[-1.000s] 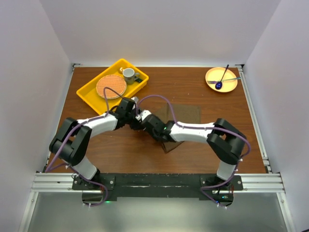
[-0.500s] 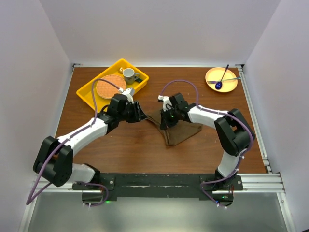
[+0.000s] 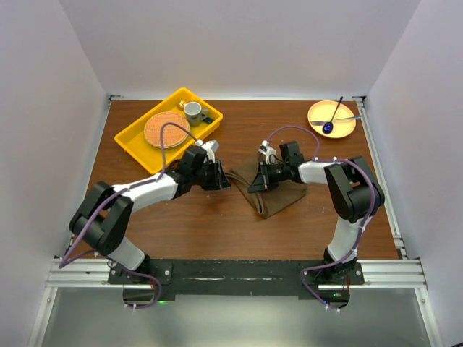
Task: Fold the napkin, place the utensils inside, and roll it up
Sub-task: Roll the napkin with the utensil
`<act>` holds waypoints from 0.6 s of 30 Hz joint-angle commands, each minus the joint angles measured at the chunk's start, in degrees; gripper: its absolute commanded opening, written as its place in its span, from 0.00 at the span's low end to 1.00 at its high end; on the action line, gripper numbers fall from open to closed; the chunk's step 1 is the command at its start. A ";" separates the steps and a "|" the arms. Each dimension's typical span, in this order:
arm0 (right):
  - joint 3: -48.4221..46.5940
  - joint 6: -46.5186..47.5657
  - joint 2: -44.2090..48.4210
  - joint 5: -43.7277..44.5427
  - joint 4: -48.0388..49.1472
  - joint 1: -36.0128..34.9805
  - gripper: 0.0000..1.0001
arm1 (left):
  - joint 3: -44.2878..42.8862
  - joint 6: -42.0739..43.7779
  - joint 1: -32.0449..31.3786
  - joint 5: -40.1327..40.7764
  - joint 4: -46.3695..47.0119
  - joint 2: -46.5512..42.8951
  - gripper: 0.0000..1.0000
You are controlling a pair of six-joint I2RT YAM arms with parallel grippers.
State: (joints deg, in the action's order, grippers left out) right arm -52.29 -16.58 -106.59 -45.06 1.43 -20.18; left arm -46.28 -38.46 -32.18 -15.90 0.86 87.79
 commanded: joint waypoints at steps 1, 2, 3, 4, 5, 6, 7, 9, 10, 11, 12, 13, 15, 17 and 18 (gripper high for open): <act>0.97 -0.21 -3.62 -0.56 1.03 2.25 0.00 | -3.81 -1.00 -1.83 -3.17 5.90 4.66 0.31; 0.79 0.14 -4.06 -0.47 0.59 2.95 0.00 | -4.69 -1.27 -2.00 -3.52 6.60 5.37 0.30; 0.61 0.40 -4.59 -0.38 -0.28 3.31 0.00 | -5.22 -1.62 -2.53 -4.04 7.04 6.25 0.29; 0.35 0.84 -5.73 -0.29 -0.72 3.57 0.00 | -5.74 -1.79 -2.88 -4.14 7.31 7.73 0.28; 0.18 0.93 -6.17 -0.29 -0.99 4.18 0.00 | -6.79 -1.97 -2.97 -4.31 7.66 8.53 0.26; -0.09 1.46 -6.79 -0.47 -1.25 4.36 0.00 | -7.24 -2.23 -3.49 -4.84 7.92 9.84 0.24; -0.70 2.24 -7.58 -0.12 -3.17 4.63 0.00 | -7.59 -2.50 -3.67 -4.84 8.71 10.38 0.21; -1.14 3.04 -8.11 1.63 -5.46 5.07 0.00 | -8.30 -3.38 -4.11 -4.84 9.68 11.61 0.20; -1.58 3.74 -8.20 1.99 -6.08 5.07 0.00 | -8.56 -3.55 -4.20 -4.93 10.73 12.05 0.18; -1.50 3.75 -8.20 1.64 -6.00 5.15 0.00 | -9.34 -3.99 -4.46 -5.02 11.09 12.66 0.18; -1.58 3.66 -8.20 1.64 -5.91 5.07 0.00 | -9.79 -4.25 -4.38 -5.45 11.26 14.06 0.17; -1.67 3.66 -8.29 1.64 -6.09 5.15 0.00 | -10.66 -4.43 -4.47 -5.63 11.70 14.77 0.15; -2.02 3.83 -8.55 2.34 -6.79 5.15 0.00 | -11.20 -5.05 -4.55 -5.81 12.40 16.53 0.14; -2.11 3.92 -8.73 2.69 -7.23 5.15 0.00 | -11.64 -5.75 -4.55 -5.81 13.81 17.67 0.12; -2.37 4.10 -8.81 3.39 -7.49 5.07 0.00 | -11.99 -5.84 -4.55 -5.72 14.08 18.99 0.11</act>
State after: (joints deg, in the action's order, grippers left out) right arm -54.89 -16.86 -112.27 -52.10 -0.69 -15.79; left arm -55.72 -42.59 -36.53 -20.78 10.24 104.09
